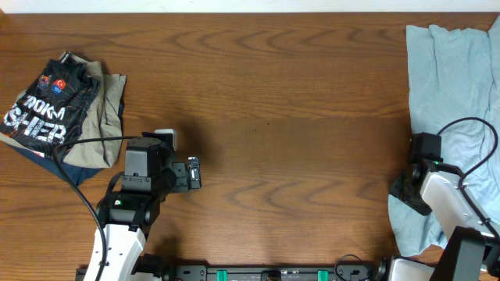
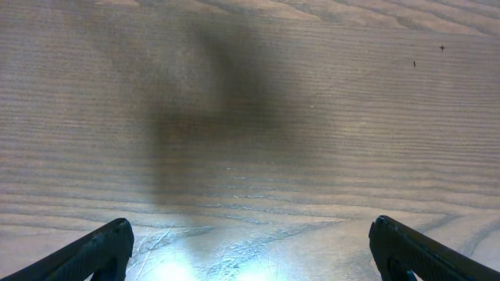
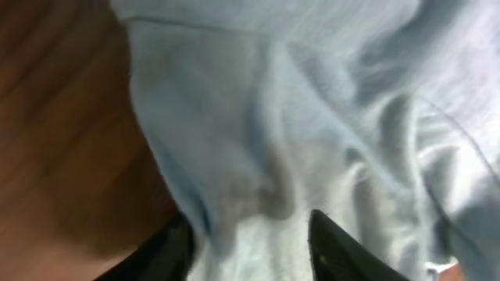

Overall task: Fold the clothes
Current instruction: 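Reach the right gripper to the light blue shirt on the right pile, then grasp the light blue shirt with the right gripper and drag it leftward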

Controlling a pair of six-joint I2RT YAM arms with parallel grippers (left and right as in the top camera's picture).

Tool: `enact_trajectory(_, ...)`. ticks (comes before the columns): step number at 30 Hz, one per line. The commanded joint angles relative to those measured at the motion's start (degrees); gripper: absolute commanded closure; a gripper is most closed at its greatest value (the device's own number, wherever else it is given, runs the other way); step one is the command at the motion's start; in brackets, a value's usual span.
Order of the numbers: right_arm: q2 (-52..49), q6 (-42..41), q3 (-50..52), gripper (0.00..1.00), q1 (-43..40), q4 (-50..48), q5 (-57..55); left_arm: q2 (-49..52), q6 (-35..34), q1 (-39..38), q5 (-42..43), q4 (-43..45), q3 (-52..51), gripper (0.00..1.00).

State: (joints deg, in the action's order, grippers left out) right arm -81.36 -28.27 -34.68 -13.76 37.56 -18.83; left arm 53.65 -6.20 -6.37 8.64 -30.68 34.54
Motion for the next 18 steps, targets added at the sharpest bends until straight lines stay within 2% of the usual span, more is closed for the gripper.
enact_trajectory(1, -0.42, -0.44, 0.35, 0.67, -1.97, -0.57, -2.14, 0.15, -0.35, 0.35, 0.15, -0.07, 1.49, 0.02)
enact_trajectory(6, -0.42, -0.44, 0.61, 0.99, -2.47, -0.76, -0.94, 0.15, -0.35, 0.35, 0.15, -0.07, 1.49, 0.02)
enact_trajectory(14, -0.24, -0.35, -0.04, 0.99, -2.47, -1.05, 4.22, 0.15, -0.35, 0.35, 0.15, 0.15, 1.49, 0.02)
enact_trajectory(18, 1.55, 0.11, -6.12, 0.99, -2.47, 3.54, 5.09, 0.15, -0.35, 0.35, 0.15, 1.53, 1.49, 0.02)
